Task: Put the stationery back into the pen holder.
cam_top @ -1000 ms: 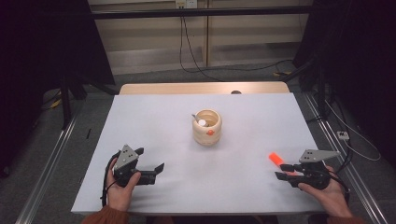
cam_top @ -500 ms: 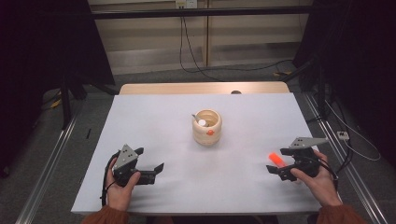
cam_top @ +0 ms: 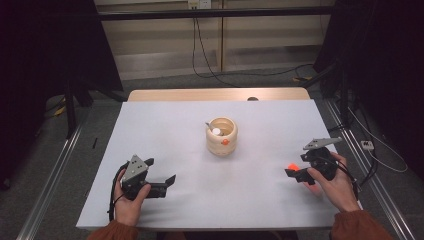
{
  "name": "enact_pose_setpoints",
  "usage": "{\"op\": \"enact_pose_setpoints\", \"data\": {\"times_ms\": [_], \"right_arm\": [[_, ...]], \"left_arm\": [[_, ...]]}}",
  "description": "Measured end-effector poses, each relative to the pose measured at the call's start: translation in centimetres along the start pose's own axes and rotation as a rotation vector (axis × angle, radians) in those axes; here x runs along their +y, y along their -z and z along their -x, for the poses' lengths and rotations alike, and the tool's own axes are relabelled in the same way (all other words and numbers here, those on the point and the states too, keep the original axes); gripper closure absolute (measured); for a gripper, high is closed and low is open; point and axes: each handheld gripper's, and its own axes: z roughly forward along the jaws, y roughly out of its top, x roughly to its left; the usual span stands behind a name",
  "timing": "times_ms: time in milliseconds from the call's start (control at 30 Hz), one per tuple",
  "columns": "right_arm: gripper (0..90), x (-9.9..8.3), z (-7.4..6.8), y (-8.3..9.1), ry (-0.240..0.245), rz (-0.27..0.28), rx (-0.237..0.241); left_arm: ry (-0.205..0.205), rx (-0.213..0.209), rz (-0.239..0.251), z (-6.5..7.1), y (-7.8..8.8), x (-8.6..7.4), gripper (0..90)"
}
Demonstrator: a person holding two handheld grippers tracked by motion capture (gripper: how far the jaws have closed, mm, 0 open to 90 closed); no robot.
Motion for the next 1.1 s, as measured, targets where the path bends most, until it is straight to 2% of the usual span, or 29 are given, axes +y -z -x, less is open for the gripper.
{"op": "enact_pose_setpoints", "data": {"times_ms": [133,167,333,400,467,567,700,733,833,1100], "right_arm": [[16.5,0.0,0.5,-0.4,-0.026,-0.039,0.006],[17.1,0.0,0.6,-0.5,-0.031,-0.046,0.012],[18.2,-0.1,0.7,-0.5,-0.019,-0.093,0.021],[17.8,-0.2,0.8,-0.6,-0.006,-0.109,0.03],[17.5,-0.4,0.8,-0.7,-0.004,-0.121,0.036],[18.1,-0.6,0.8,-0.9,-0.01,-0.145,0.018],[27.5,-0.6,0.9,-0.9,-0.015,-0.158,0.007],[28.4,-0.5,0.9,-1.0,-0.016,-0.167,0.004],[35.5,-0.4,0.9,-1.2,-0.006,-0.179,-0.003],[46.4,-0.8,1.0,-1.4,-0.015,-0.19,-0.014]], "left_arm": [[-0.008,-0.002,-0.003,0.0,0.0,0.0,4.6],[0.002,-0.003,-0.003,0.0,0.0,0.0,4.6],[0.008,0.0,0.001,0.0,0.1,0.0,4.6],[-0.007,-0.001,-0.004,0.0,0.1,0.0,4.6],[0.005,-0.001,0.001,0.1,0.1,0.0,4.6],[-0.005,-0.001,-0.003,0.0,0.1,0.0,4.6],[-0.004,0.0,-0.008,0.0,0.0,0.0,4.6],[0.009,-0.005,-0.006,0.1,0.0,-0.1,4.6],[-0.001,-0.001,-0.009,0.0,0.1,-0.1,4.6],[0.01,-0.004,-0.01,0.1,0.0,-0.1,4.6]]}}
